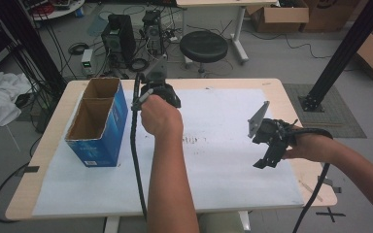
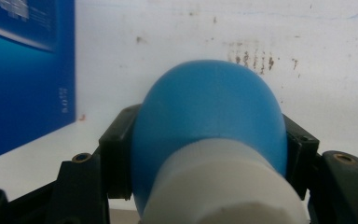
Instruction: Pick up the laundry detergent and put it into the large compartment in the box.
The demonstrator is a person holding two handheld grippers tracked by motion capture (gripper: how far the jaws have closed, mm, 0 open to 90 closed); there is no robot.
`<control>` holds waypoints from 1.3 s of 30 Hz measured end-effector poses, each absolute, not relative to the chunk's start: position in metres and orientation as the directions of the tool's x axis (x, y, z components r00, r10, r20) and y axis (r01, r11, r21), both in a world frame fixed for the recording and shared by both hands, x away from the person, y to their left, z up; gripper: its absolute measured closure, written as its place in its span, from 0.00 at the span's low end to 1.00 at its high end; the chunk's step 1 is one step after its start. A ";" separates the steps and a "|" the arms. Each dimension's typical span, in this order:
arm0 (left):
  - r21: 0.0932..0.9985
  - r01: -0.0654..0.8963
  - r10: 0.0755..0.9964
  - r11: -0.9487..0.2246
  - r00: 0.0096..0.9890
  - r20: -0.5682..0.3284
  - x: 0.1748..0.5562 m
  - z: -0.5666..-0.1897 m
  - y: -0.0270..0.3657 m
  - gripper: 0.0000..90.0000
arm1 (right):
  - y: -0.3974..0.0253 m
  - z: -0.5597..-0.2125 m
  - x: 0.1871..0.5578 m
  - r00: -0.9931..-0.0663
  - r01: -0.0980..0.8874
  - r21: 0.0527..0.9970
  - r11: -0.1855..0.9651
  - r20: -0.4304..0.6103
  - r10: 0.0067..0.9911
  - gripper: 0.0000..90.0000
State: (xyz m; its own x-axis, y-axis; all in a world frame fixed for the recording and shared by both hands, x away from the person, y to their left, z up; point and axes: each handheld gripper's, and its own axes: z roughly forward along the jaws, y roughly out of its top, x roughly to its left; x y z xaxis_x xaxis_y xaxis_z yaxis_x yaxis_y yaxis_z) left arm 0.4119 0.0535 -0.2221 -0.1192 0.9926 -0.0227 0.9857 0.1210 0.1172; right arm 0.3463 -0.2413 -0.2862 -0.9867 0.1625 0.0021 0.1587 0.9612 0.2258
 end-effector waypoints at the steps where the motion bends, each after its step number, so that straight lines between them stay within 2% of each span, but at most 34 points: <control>1: 0.121 0.985 0.993 0.119 -0.117 -0.021 0.412 -0.217 0.055 0.42 | -0.241 -0.286 0.346 -0.986 0.163 0.223 0.961 0.002 0.166 0.19; 17: 0.175 0.980 0.995 0.096 -0.096 -0.007 0.409 -0.157 0.078 0.42 | -0.239 -0.286 0.347 -0.987 0.156 0.218 0.963 0.002 0.160 0.19; 39: 0.229 0.973 1.000 0.000 -0.001 0.002 0.407 -0.116 0.128 0.42 | -0.242 -0.285 0.353 -0.983 0.182 0.220 0.958 0.011 0.184 0.19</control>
